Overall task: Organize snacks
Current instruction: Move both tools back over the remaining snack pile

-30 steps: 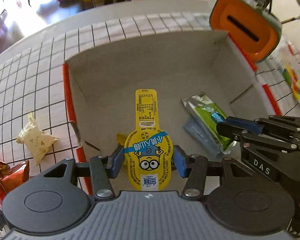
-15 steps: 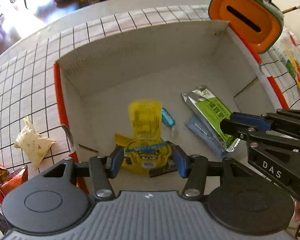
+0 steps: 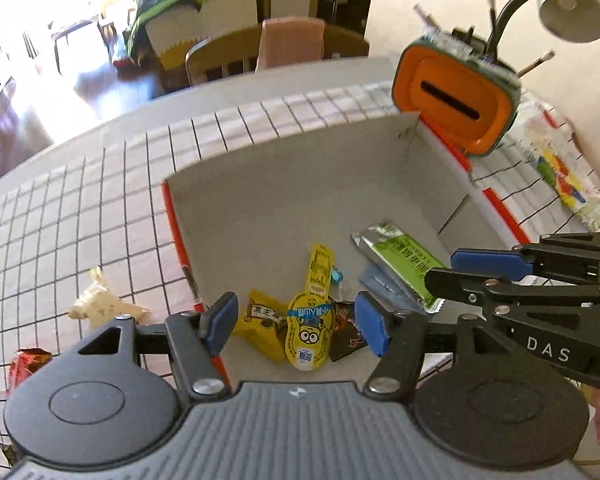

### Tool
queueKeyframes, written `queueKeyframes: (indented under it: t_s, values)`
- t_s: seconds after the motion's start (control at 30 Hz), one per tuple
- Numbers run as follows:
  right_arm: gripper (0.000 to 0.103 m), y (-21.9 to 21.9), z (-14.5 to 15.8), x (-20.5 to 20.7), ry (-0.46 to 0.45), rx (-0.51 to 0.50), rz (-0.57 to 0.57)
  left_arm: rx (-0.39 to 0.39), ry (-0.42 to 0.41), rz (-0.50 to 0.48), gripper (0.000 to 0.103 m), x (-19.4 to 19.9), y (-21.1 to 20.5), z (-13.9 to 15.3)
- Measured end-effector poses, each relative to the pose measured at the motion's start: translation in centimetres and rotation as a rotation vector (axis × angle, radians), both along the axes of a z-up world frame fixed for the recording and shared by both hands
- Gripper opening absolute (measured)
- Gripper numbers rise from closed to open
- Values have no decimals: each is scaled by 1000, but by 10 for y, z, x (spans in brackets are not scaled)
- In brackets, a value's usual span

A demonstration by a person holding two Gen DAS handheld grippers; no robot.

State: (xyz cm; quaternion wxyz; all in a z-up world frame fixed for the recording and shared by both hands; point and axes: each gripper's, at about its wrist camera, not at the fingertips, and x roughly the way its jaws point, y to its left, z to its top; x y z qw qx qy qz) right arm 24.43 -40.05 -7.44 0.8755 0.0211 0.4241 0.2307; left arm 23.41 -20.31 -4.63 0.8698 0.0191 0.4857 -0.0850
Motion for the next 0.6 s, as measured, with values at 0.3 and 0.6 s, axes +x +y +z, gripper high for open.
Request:
queueKeyframes:
  t_s: [0.3,0.6]
  values:
    - [31,14,22,-26,-83,19,8,-24,-99,-1,71,-32,19,23]
    - [52,34,27,-39,-106,39,20,-52,-160,19,77,-62,59,33]
